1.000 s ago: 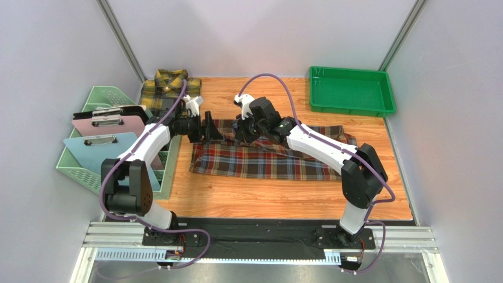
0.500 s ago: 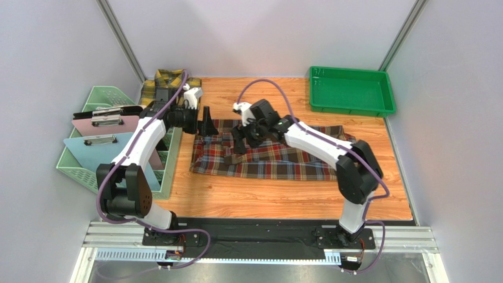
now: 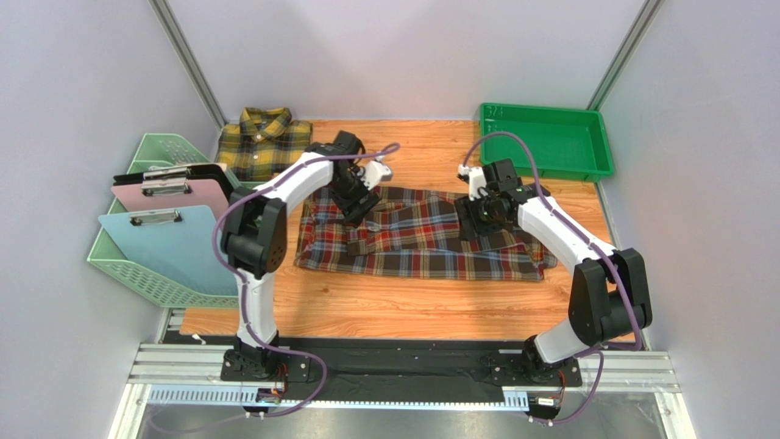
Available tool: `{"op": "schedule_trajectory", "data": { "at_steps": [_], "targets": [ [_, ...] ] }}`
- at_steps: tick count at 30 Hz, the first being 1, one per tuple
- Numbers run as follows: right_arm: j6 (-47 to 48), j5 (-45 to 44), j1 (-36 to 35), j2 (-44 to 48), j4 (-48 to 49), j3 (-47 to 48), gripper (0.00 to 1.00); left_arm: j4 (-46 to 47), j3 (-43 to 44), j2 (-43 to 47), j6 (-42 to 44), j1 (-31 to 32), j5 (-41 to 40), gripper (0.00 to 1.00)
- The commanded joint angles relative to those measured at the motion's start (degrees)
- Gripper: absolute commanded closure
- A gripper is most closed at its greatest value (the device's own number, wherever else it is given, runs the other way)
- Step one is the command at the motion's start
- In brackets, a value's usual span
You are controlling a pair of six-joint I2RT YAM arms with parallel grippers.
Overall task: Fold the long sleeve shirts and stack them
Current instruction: Fold the shirt
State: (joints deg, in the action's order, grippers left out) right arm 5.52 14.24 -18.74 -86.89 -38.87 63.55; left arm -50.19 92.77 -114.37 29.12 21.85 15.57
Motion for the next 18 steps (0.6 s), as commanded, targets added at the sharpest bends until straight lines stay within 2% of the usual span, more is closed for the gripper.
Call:
{"op": "schedule_trajectory", "data": {
  "at_steps": [1,3,11,15,18],
  "targets": [
    [3.53,-5.79,3.44,4.36,-3.66,-2.9,0.48,-6.22,4.96,-5.68,6.29,2.06,-12.48,0.24],
    [3.97,-6.86,5.19,5.15,-5.24,-2.91,0.5,-9.03,3.83,-6.92,6.56,2.06,-13.9,0.28],
    [6.35,-6.16,8.9,7.61,-11.04,-0.45,0.52,-12.11,-18.75,3.51,4.72,2.24,-12.41,0.31],
    [5.38,-3.43,8.64,7.0,-12.02,0.26,0.64,-14.14,-27.28,9.68,3.05,4.08,-9.43,0.32],
    [4.33,-3.95,7.23,4.12,-10.96,0.61,0.69,-15.9,-30.98,14.34,0.68,5.14,-3.03,0.29]
  ]
}}
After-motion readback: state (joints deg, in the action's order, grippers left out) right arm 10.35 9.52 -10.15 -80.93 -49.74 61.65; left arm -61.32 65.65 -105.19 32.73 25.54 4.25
